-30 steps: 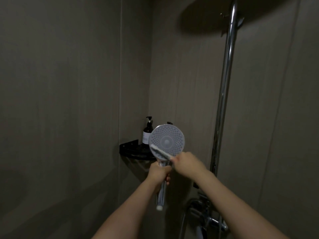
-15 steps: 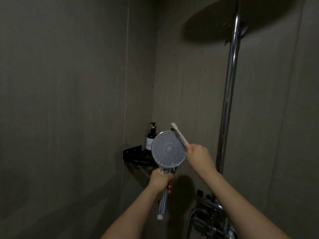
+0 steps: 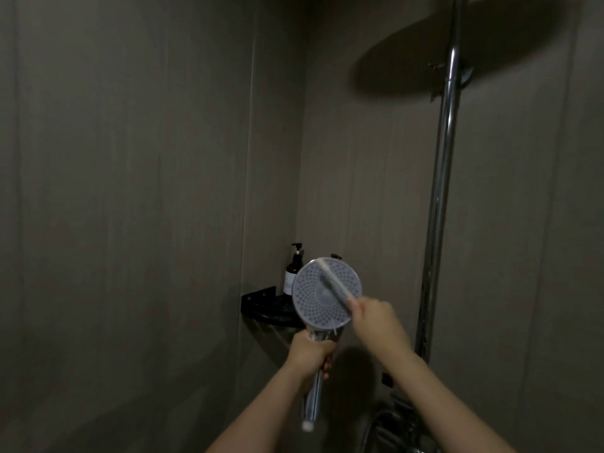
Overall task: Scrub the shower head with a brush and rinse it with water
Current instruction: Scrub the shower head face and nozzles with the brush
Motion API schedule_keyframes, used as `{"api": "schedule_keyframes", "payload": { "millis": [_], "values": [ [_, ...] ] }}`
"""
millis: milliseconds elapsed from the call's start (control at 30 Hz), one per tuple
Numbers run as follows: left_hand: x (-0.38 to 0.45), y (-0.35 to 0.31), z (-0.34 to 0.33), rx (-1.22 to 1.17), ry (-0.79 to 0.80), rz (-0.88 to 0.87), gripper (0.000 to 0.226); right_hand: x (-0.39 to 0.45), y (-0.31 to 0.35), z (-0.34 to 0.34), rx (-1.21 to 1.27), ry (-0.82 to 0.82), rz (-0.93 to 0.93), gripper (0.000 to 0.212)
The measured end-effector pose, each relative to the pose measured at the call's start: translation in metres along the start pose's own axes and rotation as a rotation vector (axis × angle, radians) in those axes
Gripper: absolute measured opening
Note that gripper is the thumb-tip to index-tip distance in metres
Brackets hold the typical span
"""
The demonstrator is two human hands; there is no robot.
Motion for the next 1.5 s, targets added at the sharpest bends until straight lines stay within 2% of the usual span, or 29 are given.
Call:
{"api": "schedule_keyframes", "payload": {
  "millis": [33, 67, 167, 200, 267, 367, 400, 433, 533, 567, 633, 733, 767, 800, 867, 900, 967, 1067, 1100, 1167, 1233, 1333, 1367, 1433, 1467, 1500],
  "values": [
    [-0.001, -0.001, 0.0, 0.001, -0.002, -0.001, 0.026, 0.002, -0.004, 0.008, 0.017, -0.06, -0.046, 0.038],
    [-0.002, -0.001, 0.0, 0.006, -0.004, 0.002, 0.026, 0.003, -0.005, 0.009, -0.005, -0.041, -0.051, 0.038],
    [-0.003, 0.001, 0.004, 0.005, -0.026, 0.012, 0.022, -0.007, 0.007, -0.026, -0.223, 0.273, 0.071, 0.037],
    [-0.004, 0.001, 0.005, 0.003, -0.035, 0.01, 0.022, -0.011, 0.011, -0.03, -0.246, 0.295, 0.116, 0.037],
    [-0.004, 0.0, 0.008, -0.006, -0.048, 0.006, 0.026, -0.005, 0.005, -0.016, -0.119, 0.167, 0.062, 0.038],
    [-0.007, -0.002, 0.009, -0.015, -0.059, 0.006, 0.028, 0.0, -0.019, 0.025, 0.054, -0.18, -0.153, 0.038],
    [-0.008, -0.002, 0.008, -0.013, -0.058, 0.006, 0.029, 0.0, -0.024, 0.029, 0.048, -0.226, -0.19, 0.039],
    [-0.009, -0.003, 0.008, -0.007, -0.056, 0.007, 0.028, -0.001, -0.021, 0.027, -0.003, -0.183, -0.175, 0.039],
    [-0.011, 0.001, 0.003, -0.001, -0.051, 0.032, 0.026, -0.016, 0.005, -0.024, -0.3, 0.241, 0.079, 0.036],
    [-0.011, 0.001, 0.003, 0.0, -0.051, 0.035, 0.024, -0.024, 0.012, -0.035, -0.349, 0.312, 0.155, 0.036],
    [-0.013, 0.001, 0.002, 0.003, -0.048, 0.033, 0.022, -0.023, 0.013, -0.029, -0.249, 0.228, 0.157, 0.037],
    [-0.014, -0.002, 0.002, -0.01, -0.043, 0.029, 0.024, -0.011, -0.011, 0.008, -0.057, -0.062, -0.066, 0.037],
    [-0.014, -0.002, 0.002, -0.01, -0.046, 0.027, 0.025, -0.009, -0.017, 0.011, -0.062, -0.065, -0.101, 0.037],
    [-0.013, -0.002, 0.002, -0.012, -0.05, 0.03, 0.025, -0.008, -0.014, 0.006, -0.13, 0.01, -0.066, 0.037],
    [-0.012, 0.0, 0.003, -0.024, -0.061, 0.049, 0.024, -0.016, -0.003, -0.026, -0.28, 0.273, 0.067, 0.037],
    [-0.011, 0.001, 0.004, -0.027, -0.064, 0.054, 0.024, -0.022, 0.0, -0.036, -0.312, 0.324, 0.122, 0.038],
    [-0.011, 0.002, 0.005, -0.033, -0.061, 0.042, 0.025, -0.017, -0.002, -0.027, -0.226, 0.218, 0.097, 0.037],
    [-0.013, -0.002, 0.004, -0.033, -0.048, 0.025, 0.029, -0.004, -0.025, 0.003, 0.015, -0.024, -0.142, 0.037],
    [-0.013, -0.003, 0.005, -0.032, -0.049, 0.024, 0.029, -0.001, -0.028, 0.0, 0.012, 0.016, -0.158, 0.038],
    [-0.012, -0.002, 0.011, -0.035, -0.066, 0.032, 0.026, -0.009, -0.019, -0.023, -0.08, 0.256, -0.084, 0.039],
    [-0.011, 0.001, 0.018, -0.037, -0.086, 0.044, 0.022, -0.013, -0.013, -0.025, -0.165, 0.273, 0.007, 0.038],
    [-0.008, 0.004, 0.018, -0.041, -0.085, 0.05, 0.026, -0.003, -0.023, 0.001, -0.073, 0.057, -0.077, 0.035],
    [-0.008, 0.004, 0.015, -0.041, -0.077, 0.049, 0.026, -0.003, -0.024, 0.002, -0.067, 0.067, -0.082, 0.034],
    [-0.009, 0.002, 0.01, -0.035, -0.064, 0.052, 0.025, -0.012, -0.02, -0.024, -0.08, 0.29, -0.039, 0.036],
    [-0.008, 0.001, 0.008, -0.033, -0.062, 0.05, 0.024, -0.018, -0.017, -0.031, -0.134, 0.339, -0.008, 0.037],
    [-0.007, 0.0, 0.007, -0.036, -0.061, 0.048, 0.023, -0.019, -0.015, -0.032, -0.163, 0.316, 0.034, 0.037]
  ]
}}
Point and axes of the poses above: each hand's wrist, its own x-axis towards the middle knuckle, its own z-axis out of the back of the hand, y = z × x, the point moved 8 cm from there along x, towards the middle knuckle, and after that the axes turned 14 degrees about -x, right-handed, at the moved point
